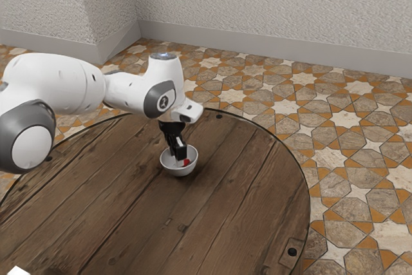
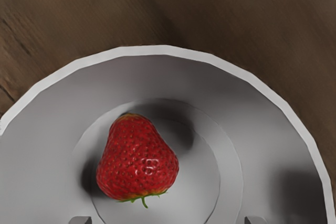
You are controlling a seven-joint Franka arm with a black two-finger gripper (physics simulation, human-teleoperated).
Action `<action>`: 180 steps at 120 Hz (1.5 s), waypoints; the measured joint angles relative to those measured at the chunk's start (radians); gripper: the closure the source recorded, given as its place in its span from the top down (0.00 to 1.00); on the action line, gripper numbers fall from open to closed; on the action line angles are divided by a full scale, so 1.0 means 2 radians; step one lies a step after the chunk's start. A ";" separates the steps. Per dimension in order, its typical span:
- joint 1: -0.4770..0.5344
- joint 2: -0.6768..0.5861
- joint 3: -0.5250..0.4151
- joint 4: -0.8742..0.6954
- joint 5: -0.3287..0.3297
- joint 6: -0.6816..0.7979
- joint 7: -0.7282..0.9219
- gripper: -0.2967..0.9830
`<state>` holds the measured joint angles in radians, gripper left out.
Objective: Take strawberry from the bowl
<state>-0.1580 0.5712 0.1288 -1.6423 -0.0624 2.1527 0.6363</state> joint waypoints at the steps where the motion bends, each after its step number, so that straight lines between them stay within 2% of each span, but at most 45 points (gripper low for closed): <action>1: 0.000 0.000 0.000 0.000 0.000 0.000 0.001 0.50; 66: 0.000 0.016 0.000 -0.002 -0.004 0.049 0.024 0.49; 119: 0.000 0.017 0.000 -0.009 -0.009 0.064 0.031 0.33; 148: 0.000 0.018 0.000 -0.016 -0.007 0.073 0.028 0.29; 168: -0.001 -0.007 0.000 -0.028 -0.006 0.073 0.022 0.27; 180: -0.007 -0.043 0.000 -0.052 -0.004 0.072 0.019 0.26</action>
<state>-0.1719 0.4856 0.1290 -1.7457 -0.0710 2.2973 0.6733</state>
